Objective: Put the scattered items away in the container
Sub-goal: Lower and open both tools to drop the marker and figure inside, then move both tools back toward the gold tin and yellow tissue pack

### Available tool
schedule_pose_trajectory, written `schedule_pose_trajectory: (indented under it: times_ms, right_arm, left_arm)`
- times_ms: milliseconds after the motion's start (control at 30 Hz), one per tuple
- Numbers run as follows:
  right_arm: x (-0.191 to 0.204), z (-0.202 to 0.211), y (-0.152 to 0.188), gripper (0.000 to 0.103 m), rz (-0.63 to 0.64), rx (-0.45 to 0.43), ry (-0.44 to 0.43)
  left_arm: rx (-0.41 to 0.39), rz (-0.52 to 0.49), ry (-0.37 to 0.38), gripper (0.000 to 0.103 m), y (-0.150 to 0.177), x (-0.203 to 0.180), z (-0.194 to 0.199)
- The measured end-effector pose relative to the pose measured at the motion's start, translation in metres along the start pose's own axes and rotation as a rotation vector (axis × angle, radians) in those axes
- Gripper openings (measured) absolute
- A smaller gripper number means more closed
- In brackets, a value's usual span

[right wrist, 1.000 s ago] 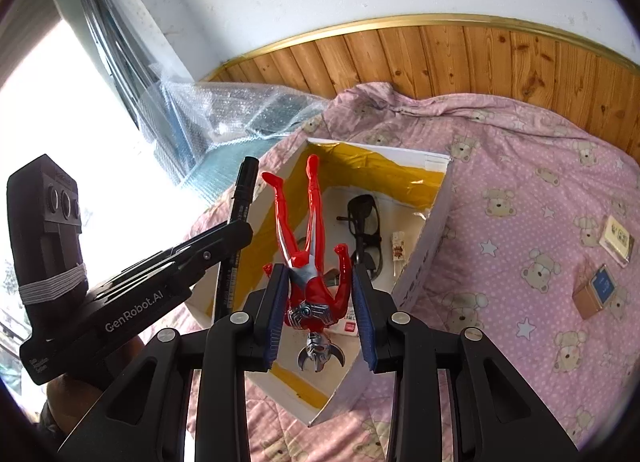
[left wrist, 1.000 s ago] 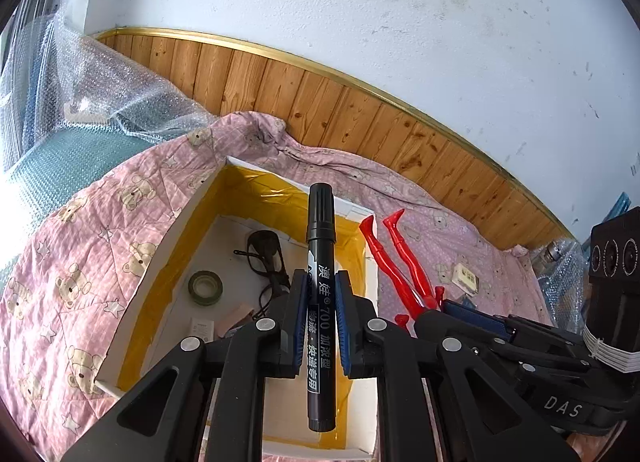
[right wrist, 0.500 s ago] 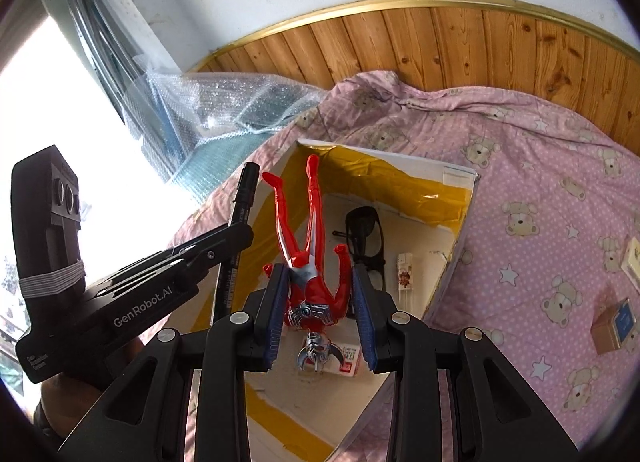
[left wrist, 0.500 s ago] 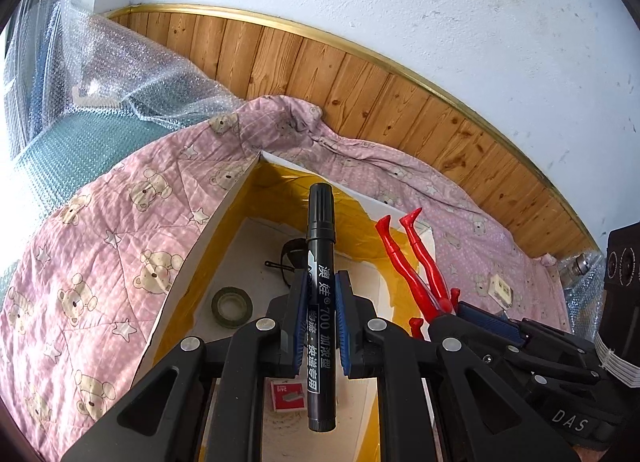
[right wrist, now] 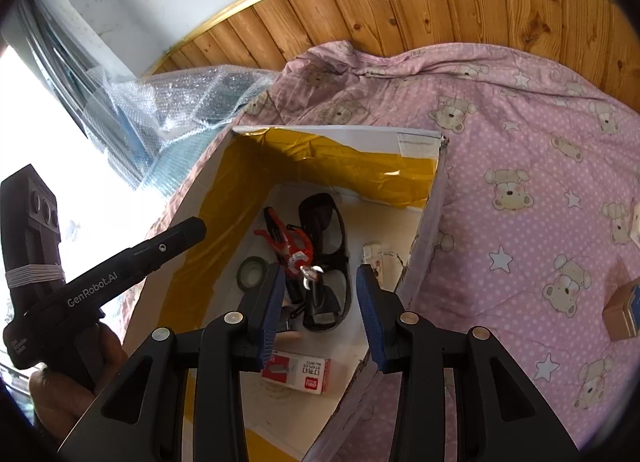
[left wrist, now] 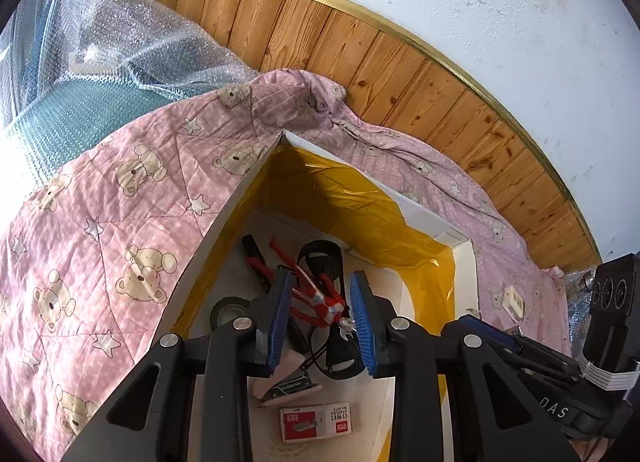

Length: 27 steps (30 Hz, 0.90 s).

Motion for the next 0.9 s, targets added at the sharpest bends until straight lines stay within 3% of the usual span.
schedule_pose_trajectory:
  times_ms: [367, 900]
  right_arm:
    - [0.018, 0.03, 0.031, 0.04, 0.002, 0.009, -0.049]
    - [0.011, 0.088, 0.082, 0.04, -0.028, -0.025, -0.085]
  left_arm:
    - [-0.019, 0.024, -0.002, 0.032, 0.016, 0.005, 0.038]
    - [-0.04, -0.093, 0.055, 0.032, 0.047, -0.066, 0.092]
Point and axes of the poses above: each gripper's, at about its wrist camera, not at the fingertips, and z roughly against the way its jaws point, x to its left, y to its underside, the point moved 6 cm from there along -z, roughly the way its jaws point, and after that the axes turned 7 degrees about -z, right-handed, at the moved point
